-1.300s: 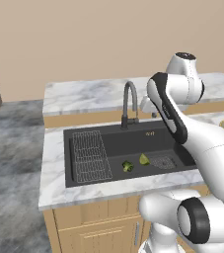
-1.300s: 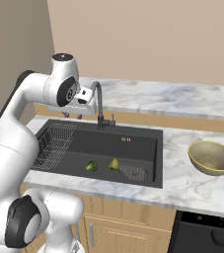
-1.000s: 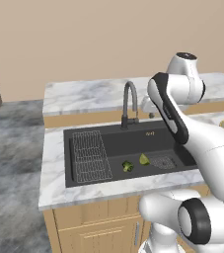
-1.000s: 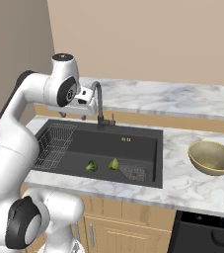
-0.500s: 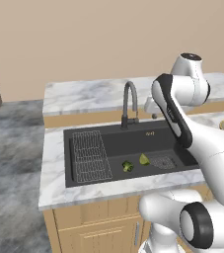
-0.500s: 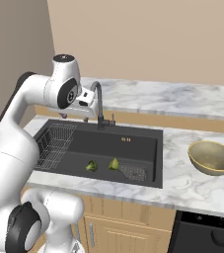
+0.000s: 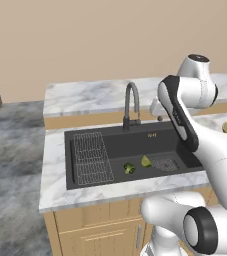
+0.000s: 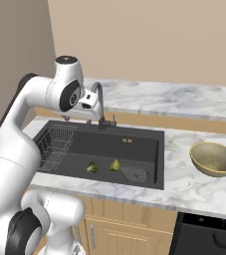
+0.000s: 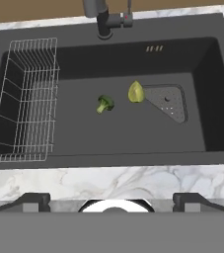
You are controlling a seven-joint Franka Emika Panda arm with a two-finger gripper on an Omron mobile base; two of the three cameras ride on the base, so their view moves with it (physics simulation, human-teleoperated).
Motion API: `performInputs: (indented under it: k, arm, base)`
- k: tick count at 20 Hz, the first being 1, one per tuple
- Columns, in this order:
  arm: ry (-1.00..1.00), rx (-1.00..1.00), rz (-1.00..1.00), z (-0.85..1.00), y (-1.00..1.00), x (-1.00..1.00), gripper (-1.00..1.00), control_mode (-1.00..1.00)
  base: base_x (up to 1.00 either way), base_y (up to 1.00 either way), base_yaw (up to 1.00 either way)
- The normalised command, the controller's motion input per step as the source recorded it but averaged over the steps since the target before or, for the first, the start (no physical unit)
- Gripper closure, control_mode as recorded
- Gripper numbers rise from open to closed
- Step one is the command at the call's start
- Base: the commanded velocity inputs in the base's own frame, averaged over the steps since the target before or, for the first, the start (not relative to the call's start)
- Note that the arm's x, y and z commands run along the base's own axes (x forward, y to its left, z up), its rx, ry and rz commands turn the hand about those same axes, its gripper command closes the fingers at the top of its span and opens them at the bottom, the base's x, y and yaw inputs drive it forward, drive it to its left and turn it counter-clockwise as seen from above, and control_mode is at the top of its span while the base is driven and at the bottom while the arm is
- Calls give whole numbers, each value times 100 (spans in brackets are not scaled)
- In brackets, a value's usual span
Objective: Remove the broccoli and lemon wedge from the sink. Then move the bowl and cup from the counter to the sink for washing.
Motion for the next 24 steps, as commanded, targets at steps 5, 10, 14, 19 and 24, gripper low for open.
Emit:
performInputs:
  k: [5,10,14,19,24]
  arm:
    - [0,0,0,0,-6,-5,-100,-100]
    - [0,3,0,0,-11,-6,-100,-100]
    - [0,1,0,-1,-8,-5,-100,-100]
    - [0,0,0,-2,-5,-5,-100,-100]
    - [0,0,0,-2,-7,-7,-100,-100]
  base:
    - [0,0,0]
    - [0,0,0]
    - [0,0,0]
    - [0,0,0]
    - [0,0,0]
